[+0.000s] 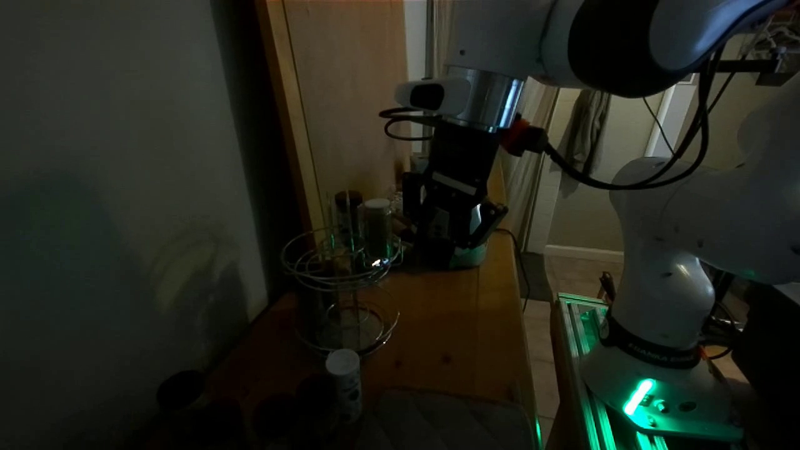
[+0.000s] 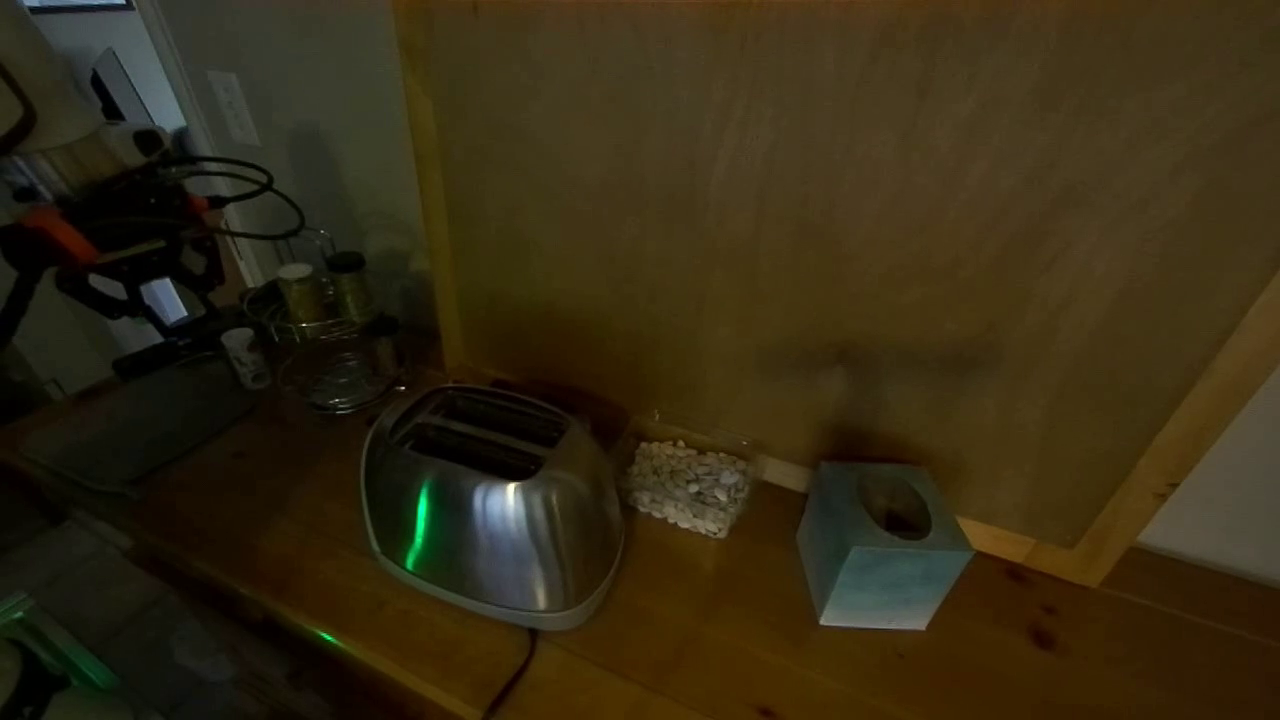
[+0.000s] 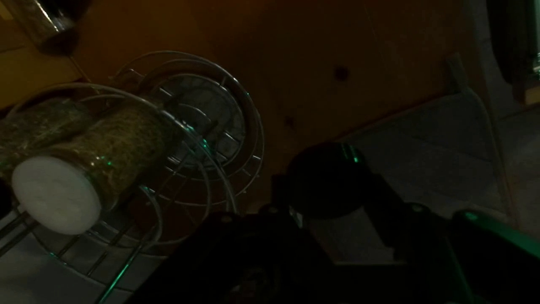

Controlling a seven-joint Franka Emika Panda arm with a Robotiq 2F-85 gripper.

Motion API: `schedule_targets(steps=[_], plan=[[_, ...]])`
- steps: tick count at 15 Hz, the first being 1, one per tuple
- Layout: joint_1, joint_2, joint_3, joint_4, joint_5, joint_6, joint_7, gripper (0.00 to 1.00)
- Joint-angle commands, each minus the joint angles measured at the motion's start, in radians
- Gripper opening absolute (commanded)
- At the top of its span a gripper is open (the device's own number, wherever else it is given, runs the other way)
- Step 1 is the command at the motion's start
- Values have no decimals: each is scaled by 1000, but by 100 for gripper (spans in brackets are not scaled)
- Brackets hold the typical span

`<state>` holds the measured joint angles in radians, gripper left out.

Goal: Take the lid off of the spice bottle

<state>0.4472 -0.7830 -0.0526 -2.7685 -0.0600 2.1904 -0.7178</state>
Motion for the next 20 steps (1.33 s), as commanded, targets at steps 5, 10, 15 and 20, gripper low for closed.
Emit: schedule_targets(steps=[5,10,15,20], plan=[[24,63,75,-1,26,-33,-21,24],[120,104,95,0,98,-15,-116,24],[223,171,78,-1,237,26,-241,24],[244,323,119,-2,295,105,-249,24]])
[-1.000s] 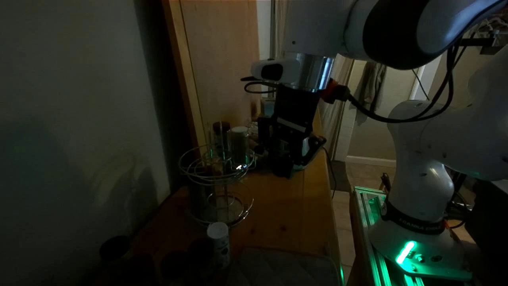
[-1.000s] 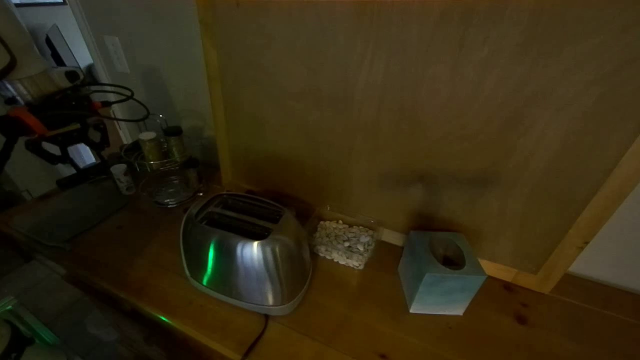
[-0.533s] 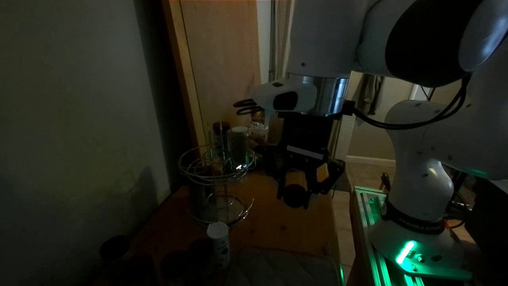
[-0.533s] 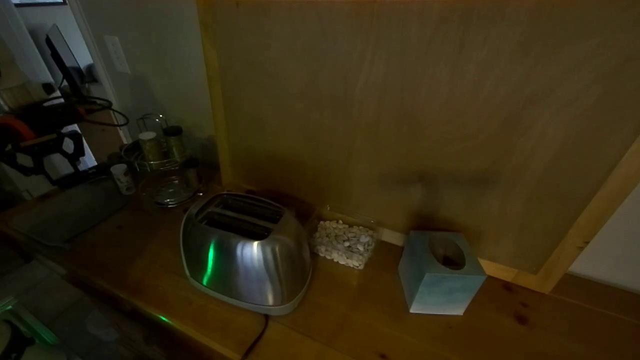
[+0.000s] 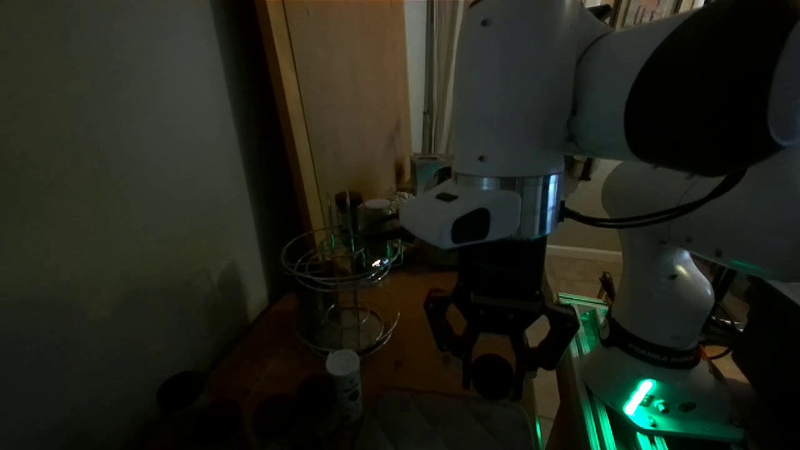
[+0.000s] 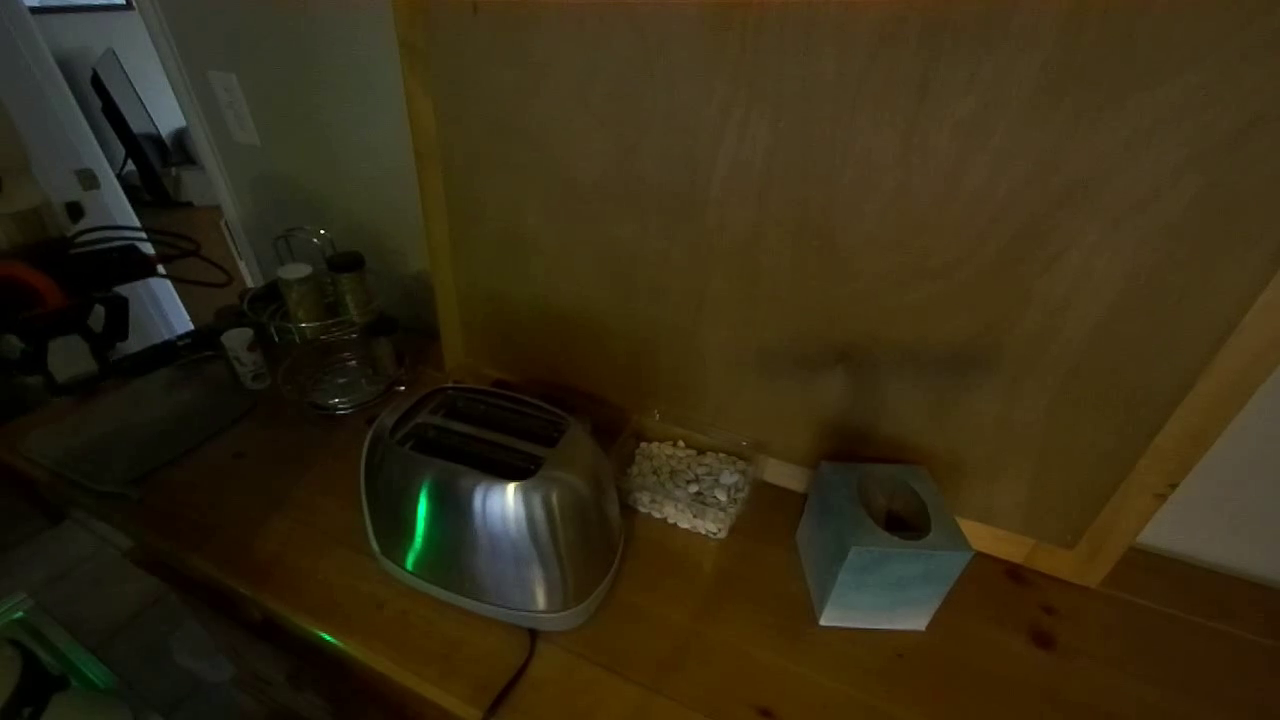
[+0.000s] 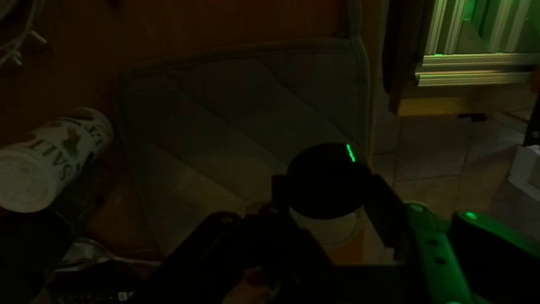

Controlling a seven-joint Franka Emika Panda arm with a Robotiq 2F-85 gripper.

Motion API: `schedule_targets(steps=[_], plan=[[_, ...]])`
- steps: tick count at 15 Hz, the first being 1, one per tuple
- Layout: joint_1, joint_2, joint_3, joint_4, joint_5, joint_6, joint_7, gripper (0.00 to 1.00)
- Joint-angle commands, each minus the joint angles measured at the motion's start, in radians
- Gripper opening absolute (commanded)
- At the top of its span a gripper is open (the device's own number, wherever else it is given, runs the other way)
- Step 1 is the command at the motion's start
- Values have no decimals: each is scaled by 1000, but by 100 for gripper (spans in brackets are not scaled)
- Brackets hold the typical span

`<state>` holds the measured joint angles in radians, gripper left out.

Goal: Take the lid off of the spice bottle

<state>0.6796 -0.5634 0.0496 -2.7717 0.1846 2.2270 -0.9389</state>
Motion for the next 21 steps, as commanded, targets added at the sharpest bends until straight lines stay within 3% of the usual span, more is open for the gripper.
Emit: schedule_targets(steps=[1,6,7,8,9,13,18,21], plan=[[11,132,25,1,56,86,-26,24],[0,213,44,3,93,127,-53,24],[-6,220,50,3,91,137,-53,45],[-9,229,52,3,96,147,-52,54],[-13,239,58,3,93,166,-42,75],[-28,254,70,3,86,212,-29,99],[-85,177,67,33,39,104,12,100],[-172,64,68,80,-26,-71,84,100]])
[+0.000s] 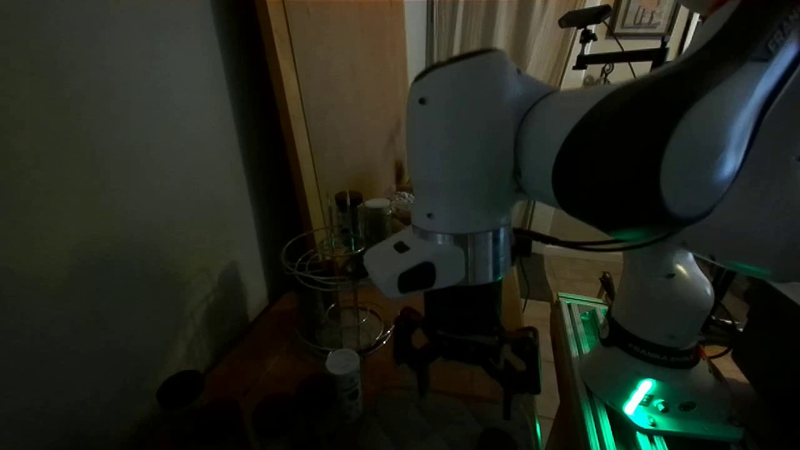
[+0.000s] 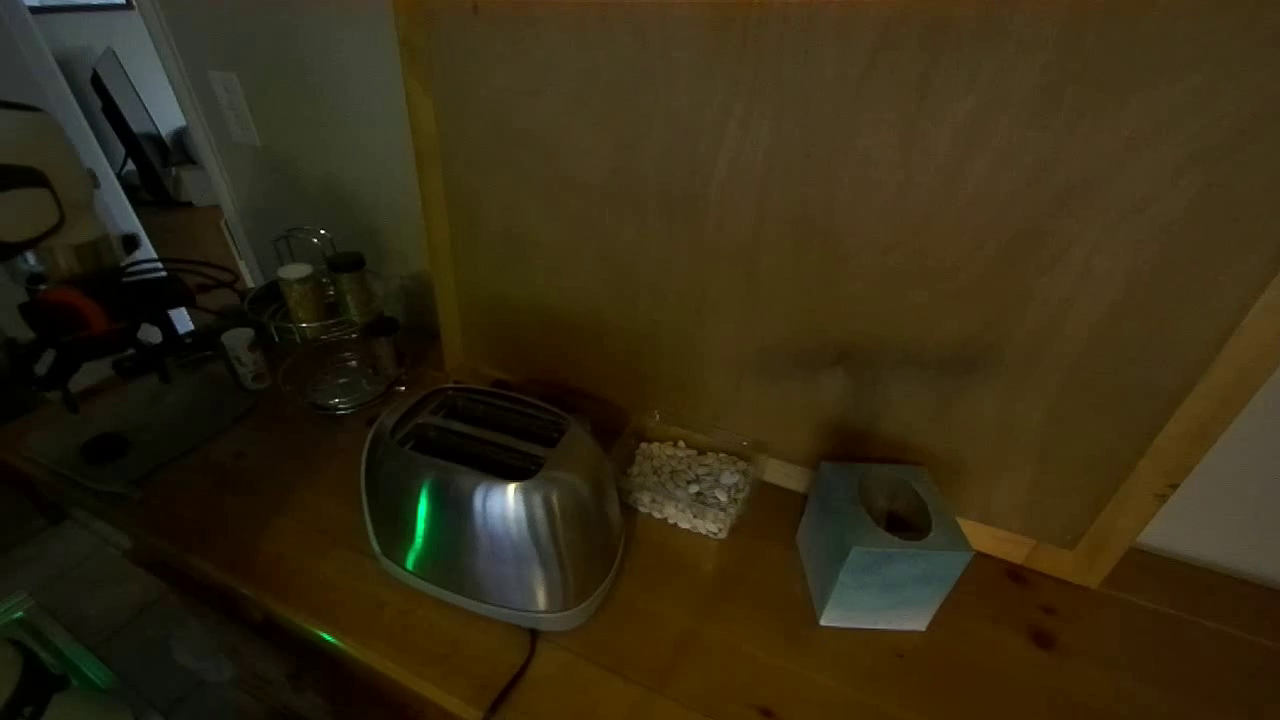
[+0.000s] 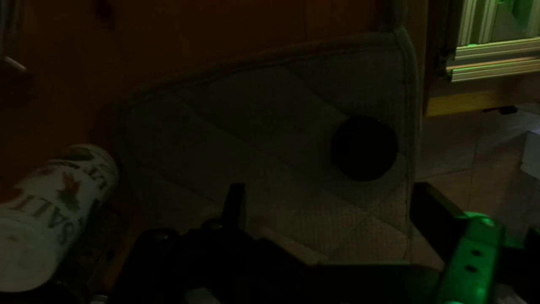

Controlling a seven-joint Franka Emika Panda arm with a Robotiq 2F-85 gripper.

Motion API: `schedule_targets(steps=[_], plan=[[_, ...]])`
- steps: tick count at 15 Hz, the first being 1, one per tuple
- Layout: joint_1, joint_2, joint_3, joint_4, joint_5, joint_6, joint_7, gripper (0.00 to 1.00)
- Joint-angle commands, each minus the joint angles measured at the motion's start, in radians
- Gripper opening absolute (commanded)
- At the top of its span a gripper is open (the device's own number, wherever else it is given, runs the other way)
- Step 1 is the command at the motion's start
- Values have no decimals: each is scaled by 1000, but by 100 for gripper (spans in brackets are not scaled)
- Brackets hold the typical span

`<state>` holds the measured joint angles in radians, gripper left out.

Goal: Take the lid off of the spice bottle

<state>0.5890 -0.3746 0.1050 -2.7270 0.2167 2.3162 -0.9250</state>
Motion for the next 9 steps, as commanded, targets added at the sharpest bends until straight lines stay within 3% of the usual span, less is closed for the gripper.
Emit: schedule_targets(steps=[1,5,9], plan=[[-113,-156,14,62,-77,-235,100,100],[-186,-262,-17,193,-67,-524,163,100],[-206,-297,-39,285,-43,-695,157,100]])
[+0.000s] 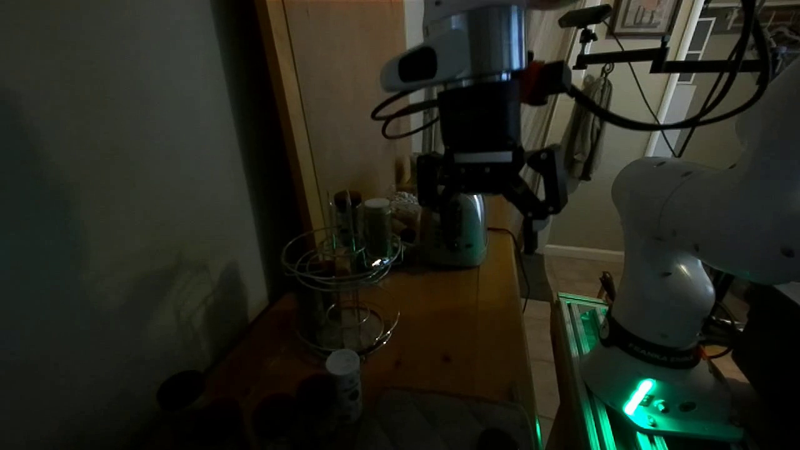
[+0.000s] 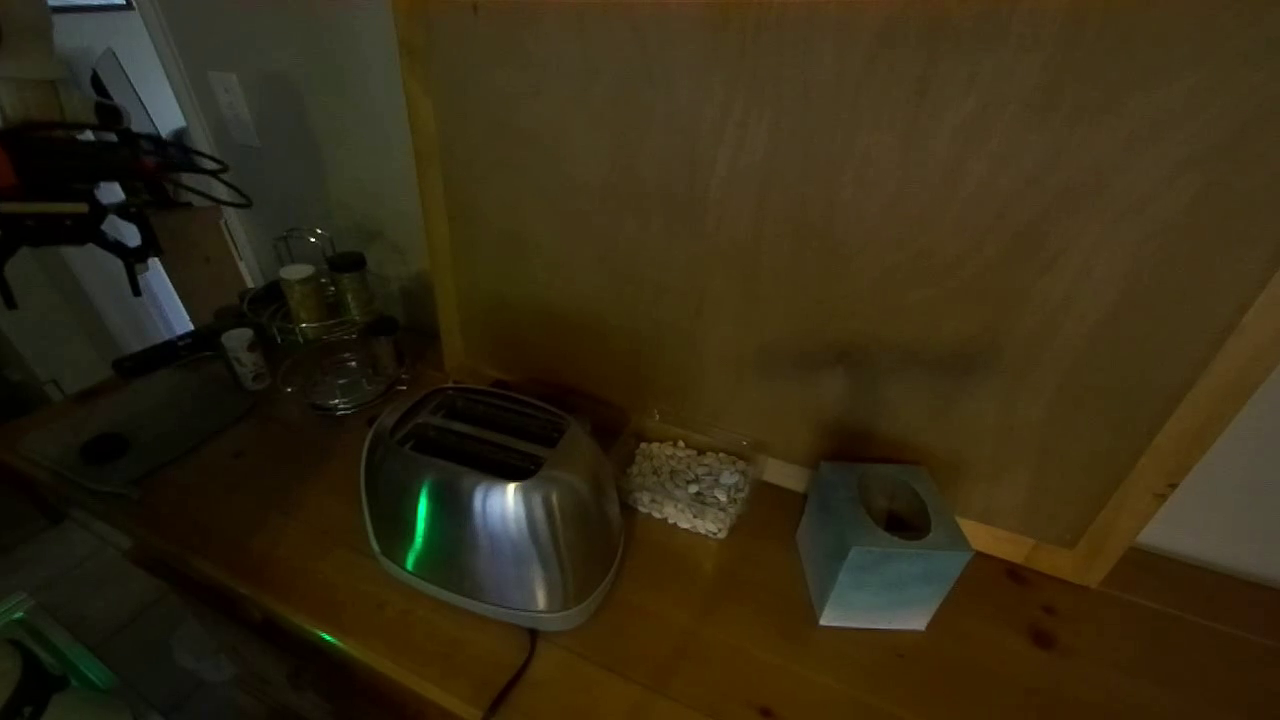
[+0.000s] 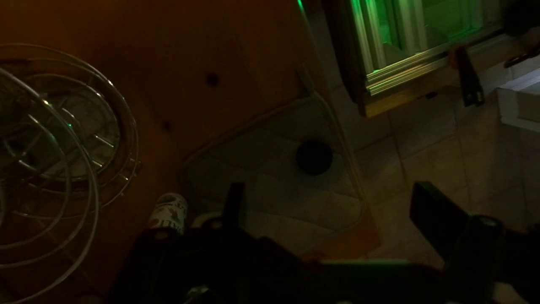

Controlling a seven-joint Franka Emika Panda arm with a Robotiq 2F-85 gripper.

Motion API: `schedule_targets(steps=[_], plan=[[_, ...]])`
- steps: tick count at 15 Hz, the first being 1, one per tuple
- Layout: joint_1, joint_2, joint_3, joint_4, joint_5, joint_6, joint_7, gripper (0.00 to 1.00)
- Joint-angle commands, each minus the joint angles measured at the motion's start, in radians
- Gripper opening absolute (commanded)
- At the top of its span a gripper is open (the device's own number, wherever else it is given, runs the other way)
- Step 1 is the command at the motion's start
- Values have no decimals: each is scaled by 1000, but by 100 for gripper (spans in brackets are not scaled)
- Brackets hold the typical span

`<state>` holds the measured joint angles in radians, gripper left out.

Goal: Take the lid off of the spice bottle

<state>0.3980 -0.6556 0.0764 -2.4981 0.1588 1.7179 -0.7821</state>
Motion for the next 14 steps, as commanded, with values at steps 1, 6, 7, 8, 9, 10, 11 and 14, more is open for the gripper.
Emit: schedule_targets(steps=[1,6,7,8,9,10,11,14], plan=[[-18,-27,-13,70,17,-124,15,100],[-51,-86,-36,140,19,-194,37,100],[-59,-102,-42,154,19,-198,43,100],[-64,-117,-50,167,21,-205,43,100],[-70,-131,-56,177,21,-205,47,100],[-75,-144,-62,185,22,-206,49,100],[-66,-110,-49,168,7,-181,29,100],[-72,-142,-58,179,7,-190,32,100]])
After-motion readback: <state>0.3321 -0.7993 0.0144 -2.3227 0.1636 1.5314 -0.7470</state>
